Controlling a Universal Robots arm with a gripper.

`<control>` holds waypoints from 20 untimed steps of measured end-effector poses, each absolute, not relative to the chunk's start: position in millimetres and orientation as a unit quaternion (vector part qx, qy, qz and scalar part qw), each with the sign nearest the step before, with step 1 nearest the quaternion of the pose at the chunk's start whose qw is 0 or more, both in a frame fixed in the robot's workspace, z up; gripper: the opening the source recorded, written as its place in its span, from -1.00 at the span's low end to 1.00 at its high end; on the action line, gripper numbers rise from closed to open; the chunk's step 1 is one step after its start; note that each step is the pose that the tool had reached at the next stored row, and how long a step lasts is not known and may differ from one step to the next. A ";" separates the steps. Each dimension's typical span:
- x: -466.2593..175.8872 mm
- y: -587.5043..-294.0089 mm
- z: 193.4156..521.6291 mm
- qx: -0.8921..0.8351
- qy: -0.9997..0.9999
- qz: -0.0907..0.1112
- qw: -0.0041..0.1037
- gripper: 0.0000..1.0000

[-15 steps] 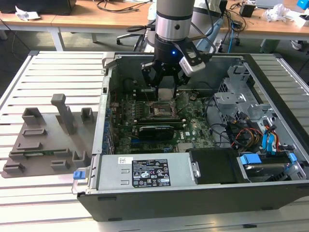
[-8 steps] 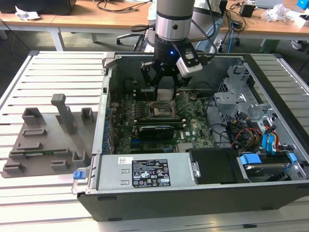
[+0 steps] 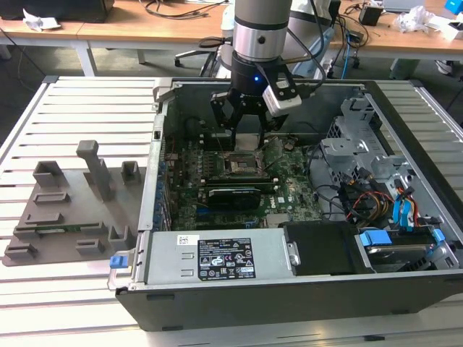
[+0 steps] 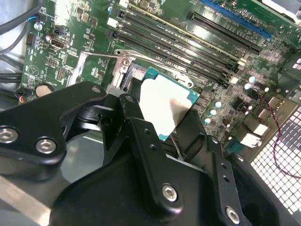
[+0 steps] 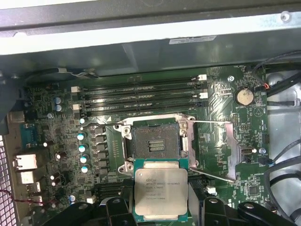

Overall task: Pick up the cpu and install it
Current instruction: 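Place the cpu into insertion slot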

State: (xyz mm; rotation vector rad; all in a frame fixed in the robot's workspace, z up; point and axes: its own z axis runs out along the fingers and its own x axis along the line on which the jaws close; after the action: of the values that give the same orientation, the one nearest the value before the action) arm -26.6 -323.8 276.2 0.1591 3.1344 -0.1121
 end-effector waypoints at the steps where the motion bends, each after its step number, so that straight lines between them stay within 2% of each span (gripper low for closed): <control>1: -26.6 -323.8 276.1 0.052 0.998 -0.036 0.001 0.09; 20: -26.6 -323.9 275.9 0.097 0.994 -0.041 -0.001 0.09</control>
State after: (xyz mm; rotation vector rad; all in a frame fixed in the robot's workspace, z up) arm -26.6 -323.9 275.9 0.3044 3.1257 -0.1302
